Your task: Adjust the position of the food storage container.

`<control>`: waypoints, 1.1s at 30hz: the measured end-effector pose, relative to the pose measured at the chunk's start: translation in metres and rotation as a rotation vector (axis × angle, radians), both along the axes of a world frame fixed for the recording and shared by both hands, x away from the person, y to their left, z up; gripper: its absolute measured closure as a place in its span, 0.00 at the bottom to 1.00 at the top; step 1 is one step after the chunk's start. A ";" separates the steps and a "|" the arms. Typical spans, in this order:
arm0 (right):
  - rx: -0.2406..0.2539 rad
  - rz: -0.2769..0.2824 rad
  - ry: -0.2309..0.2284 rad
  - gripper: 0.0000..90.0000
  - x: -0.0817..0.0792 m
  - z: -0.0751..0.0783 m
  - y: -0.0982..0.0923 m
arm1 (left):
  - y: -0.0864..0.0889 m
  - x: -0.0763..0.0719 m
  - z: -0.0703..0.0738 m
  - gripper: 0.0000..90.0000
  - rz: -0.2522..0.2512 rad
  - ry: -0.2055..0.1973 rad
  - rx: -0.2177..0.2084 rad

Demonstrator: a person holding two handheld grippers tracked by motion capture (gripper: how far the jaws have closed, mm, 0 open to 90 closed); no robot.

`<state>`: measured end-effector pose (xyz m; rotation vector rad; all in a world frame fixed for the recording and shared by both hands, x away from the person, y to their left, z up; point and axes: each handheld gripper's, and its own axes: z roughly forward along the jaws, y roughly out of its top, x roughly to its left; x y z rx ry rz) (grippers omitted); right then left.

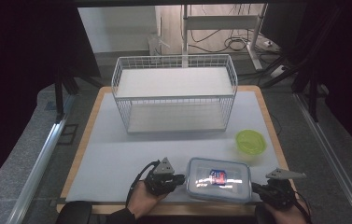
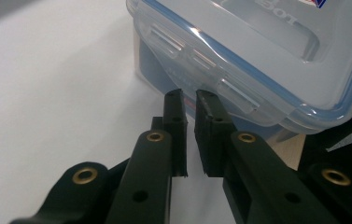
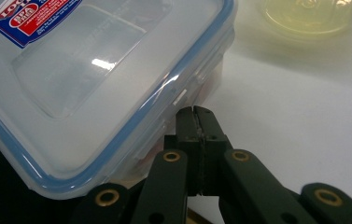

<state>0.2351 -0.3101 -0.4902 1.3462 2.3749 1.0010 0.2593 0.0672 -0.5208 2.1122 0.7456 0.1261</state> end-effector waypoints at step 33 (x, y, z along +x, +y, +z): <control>-0.030 0.191 -0.028 1.00 0.087 -0.005 0.118 | 0.101 0.027 0.007 0.98 0.302 0.069 0.091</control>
